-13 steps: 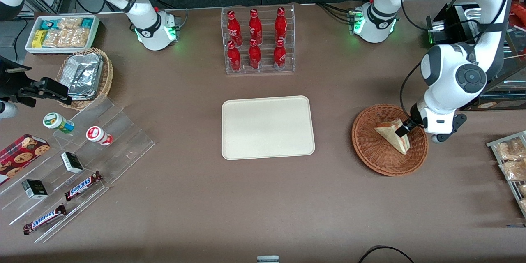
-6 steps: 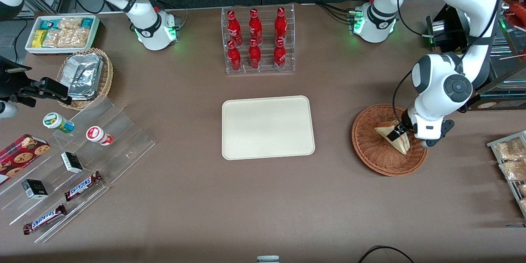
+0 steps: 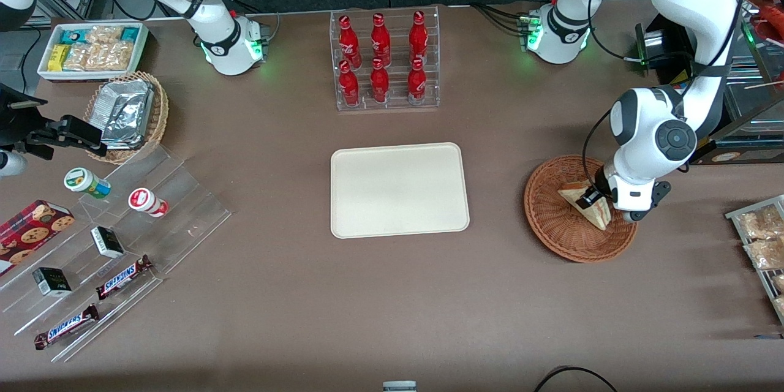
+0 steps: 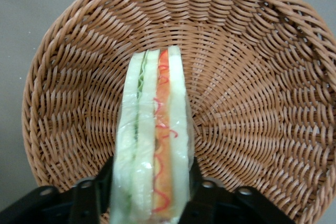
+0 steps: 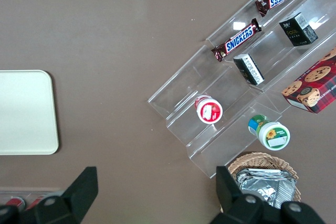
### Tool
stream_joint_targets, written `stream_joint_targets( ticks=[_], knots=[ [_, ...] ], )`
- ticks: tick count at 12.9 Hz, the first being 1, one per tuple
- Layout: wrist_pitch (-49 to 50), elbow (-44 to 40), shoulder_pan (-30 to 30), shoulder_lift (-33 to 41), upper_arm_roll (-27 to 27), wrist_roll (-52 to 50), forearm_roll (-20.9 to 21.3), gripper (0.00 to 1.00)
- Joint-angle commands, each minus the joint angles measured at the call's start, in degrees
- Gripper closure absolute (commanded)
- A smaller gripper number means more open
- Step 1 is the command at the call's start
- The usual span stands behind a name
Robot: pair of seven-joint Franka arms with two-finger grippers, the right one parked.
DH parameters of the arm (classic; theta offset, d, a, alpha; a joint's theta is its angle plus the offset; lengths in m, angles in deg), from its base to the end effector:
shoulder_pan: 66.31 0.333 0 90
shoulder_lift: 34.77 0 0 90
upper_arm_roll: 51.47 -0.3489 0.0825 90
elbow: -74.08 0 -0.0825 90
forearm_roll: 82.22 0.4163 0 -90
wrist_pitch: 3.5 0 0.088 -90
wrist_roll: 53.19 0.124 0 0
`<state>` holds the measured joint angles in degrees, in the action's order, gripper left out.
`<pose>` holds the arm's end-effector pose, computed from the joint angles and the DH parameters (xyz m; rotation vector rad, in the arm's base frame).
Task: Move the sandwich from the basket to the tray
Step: 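Lower the open left gripper and close it on the sandwich, then lift the sandwich and carry it toward the cream tray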
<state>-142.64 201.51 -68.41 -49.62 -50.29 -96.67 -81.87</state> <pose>0.5693 -0.0326 0.2417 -2.9324 -1.0661 0.0793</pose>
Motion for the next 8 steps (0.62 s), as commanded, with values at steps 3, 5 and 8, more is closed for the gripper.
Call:
stream_joint_targets(
  ticks=[3, 5, 8],
  knots=[
    [5.2, -1.3, -0.2, 0.9, 0.0, -0.3, -0.5, 1.00],
    [8.0, -3.6, -0.4, 1.1, 0.1, 0.3, -0.4, 1.00],
    [16.2, -10.4, -4.4, 1.1, 0.8, 0.4, 0.4, 1.00]
  ],
)
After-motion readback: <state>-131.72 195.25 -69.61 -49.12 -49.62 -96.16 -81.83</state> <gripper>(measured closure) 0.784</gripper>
